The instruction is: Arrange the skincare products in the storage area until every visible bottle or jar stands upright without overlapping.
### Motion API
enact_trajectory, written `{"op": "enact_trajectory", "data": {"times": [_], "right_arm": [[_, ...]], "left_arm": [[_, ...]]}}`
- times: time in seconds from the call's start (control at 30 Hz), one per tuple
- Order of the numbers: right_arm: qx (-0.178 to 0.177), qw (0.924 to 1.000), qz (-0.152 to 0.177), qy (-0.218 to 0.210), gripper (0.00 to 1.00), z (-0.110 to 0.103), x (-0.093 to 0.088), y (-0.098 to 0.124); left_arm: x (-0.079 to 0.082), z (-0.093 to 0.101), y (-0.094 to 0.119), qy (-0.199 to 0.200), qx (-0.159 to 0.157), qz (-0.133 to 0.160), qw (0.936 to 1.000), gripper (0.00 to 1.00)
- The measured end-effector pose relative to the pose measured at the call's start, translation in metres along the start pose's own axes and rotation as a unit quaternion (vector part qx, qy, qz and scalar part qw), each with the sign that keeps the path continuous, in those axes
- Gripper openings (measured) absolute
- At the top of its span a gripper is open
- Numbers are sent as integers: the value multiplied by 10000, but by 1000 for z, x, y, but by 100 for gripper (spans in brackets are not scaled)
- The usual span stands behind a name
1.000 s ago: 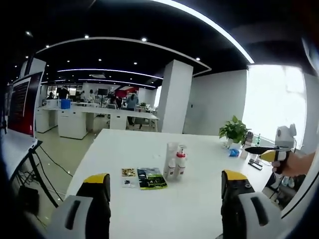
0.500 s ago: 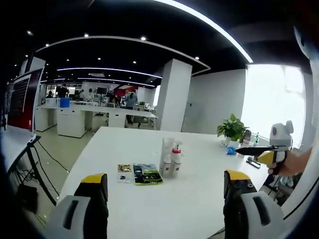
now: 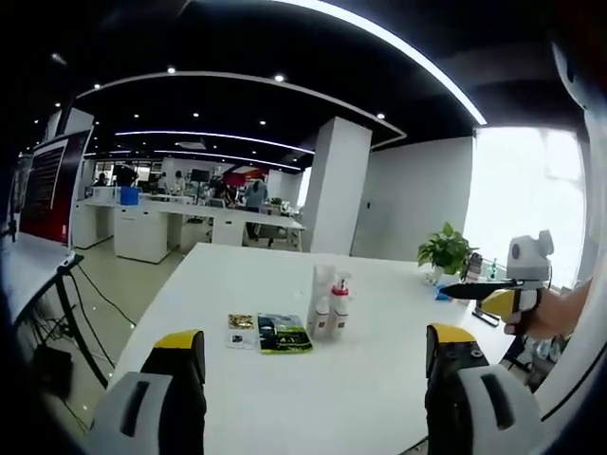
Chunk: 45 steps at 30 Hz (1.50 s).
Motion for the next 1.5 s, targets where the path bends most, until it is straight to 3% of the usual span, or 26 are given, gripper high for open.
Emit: {"op": "enact_trajectory", "data": {"times": [0.97,1.5], "right_arm": [[-678,9970,326,-206,99,33,-3,29],[-710,9967,313,-234,99,33,-5,28]], "left_arm": [[1,11,-31,-152,-217,33,9996,100],[1,9,-29,-106,-188,88,9997,100]]}}
Point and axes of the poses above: the point that each gripper's makers call its tool centre point, and the gripper's own axes: y roughly backward along the fingers, z roughly to its right, x roughly out of its top, the point moved 1 cm from there along y, roughly backward along the fingers, and after that the axes turned 5 degrees about x, right-handed, at the moved point
